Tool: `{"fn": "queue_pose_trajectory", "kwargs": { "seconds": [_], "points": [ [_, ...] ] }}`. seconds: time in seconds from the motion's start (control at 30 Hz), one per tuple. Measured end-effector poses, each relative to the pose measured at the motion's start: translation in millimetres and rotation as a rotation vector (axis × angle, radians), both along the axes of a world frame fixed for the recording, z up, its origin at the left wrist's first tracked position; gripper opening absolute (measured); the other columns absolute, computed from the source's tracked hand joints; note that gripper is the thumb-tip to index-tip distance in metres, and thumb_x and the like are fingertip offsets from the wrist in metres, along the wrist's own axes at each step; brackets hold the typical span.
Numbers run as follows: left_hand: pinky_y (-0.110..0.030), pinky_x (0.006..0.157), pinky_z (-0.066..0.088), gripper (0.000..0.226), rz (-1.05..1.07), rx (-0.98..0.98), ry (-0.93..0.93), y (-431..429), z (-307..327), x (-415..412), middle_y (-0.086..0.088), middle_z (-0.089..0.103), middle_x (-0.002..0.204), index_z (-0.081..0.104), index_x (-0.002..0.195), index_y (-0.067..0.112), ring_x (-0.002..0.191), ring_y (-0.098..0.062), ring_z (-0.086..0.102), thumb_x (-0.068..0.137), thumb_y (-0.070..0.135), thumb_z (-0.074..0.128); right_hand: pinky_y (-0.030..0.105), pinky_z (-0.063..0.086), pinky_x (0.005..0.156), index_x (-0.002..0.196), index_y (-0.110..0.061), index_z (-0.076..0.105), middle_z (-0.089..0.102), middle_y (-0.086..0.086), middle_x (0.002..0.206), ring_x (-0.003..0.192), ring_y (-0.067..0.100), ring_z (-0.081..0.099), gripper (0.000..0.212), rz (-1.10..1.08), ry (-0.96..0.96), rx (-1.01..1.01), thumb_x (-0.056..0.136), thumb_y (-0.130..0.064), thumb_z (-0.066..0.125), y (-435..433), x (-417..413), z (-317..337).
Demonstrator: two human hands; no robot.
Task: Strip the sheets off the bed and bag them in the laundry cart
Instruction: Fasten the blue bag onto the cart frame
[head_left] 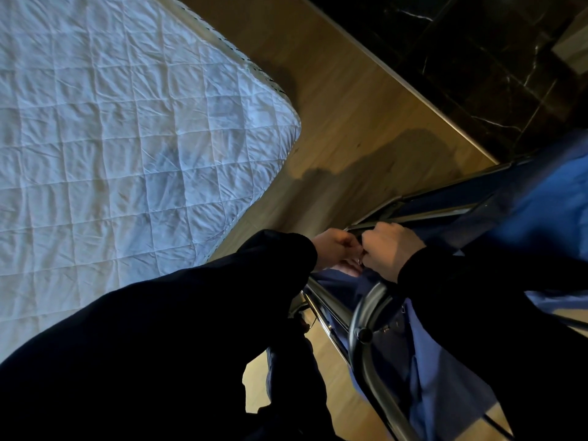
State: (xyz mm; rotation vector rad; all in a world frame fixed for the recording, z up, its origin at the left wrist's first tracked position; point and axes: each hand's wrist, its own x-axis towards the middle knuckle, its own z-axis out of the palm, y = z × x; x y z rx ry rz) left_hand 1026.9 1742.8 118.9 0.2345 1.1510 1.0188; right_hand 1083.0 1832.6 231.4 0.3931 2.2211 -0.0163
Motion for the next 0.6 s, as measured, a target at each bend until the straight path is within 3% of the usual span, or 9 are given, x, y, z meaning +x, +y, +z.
{"fn": "queue_pose_trajectory", "kwargs": {
  "seconds": [0.13, 0.3, 0.5, 0.6],
  "points": [
    [-0.025, 0.06, 0.059, 0.021, 0.033, 0.047, -0.005, -3, 2, -2, -0.012, 0.057, 0.071, 0.049, 0.079, 0.007, 0.054, -0.009, 0.066, 0.099, 0.002, 0.044, 0.035, 0.039, 0.088, 0.111, -0.008, 0.054, 0.052, 0.017, 0.12, 0.115, 0.033, 0.049, 0.027, -0.062, 0.052, -0.041, 0.096, -0.03, 0.048, 4, 5, -2],
    [-0.023, 0.049, 0.056, 0.02, 0.039, 0.109, 0.127, 1, 6, -7, -0.016, 0.056, 0.07, 0.047, 0.082, 0.009, 0.05, -0.008, 0.065, 0.1, 0.003, 0.043, 0.036, 0.038, 0.083, 0.076, -0.016, 0.046, 0.06, 0.015, 0.111, 0.107, 0.033, 0.052, 0.025, -0.087, 0.131, -0.035, 0.097, -0.03, 0.042, 5, 10, -5],
    [-0.03, 0.037, 0.052, 0.026, 0.089, 0.167, 0.326, 8, 13, -6, -0.016, 0.054, 0.061, 0.041, 0.079, 0.01, 0.042, -0.014, 0.061, 0.098, -0.006, 0.036, 0.037, 0.037, 0.083, 0.092, -0.008, 0.064, 0.063, 0.016, 0.108, 0.106, 0.033, 0.056, 0.032, -0.086, 0.26, 0.006, 0.096, -0.031, 0.043, 7, 11, -10],
    [-0.029, 0.039, 0.051, 0.023, 0.036, 0.209, 0.396, 8, 16, -12, -0.013, 0.054, 0.059, 0.044, 0.08, 0.009, 0.043, -0.009, 0.061, 0.097, -0.007, 0.038, 0.037, 0.04, 0.083, 0.098, -0.007, 0.066, 0.063, 0.016, 0.109, 0.105, 0.033, 0.057, 0.036, -0.101, 0.279, -0.009, 0.095, -0.034, 0.044, 8, 12, -13]
  ]
}}
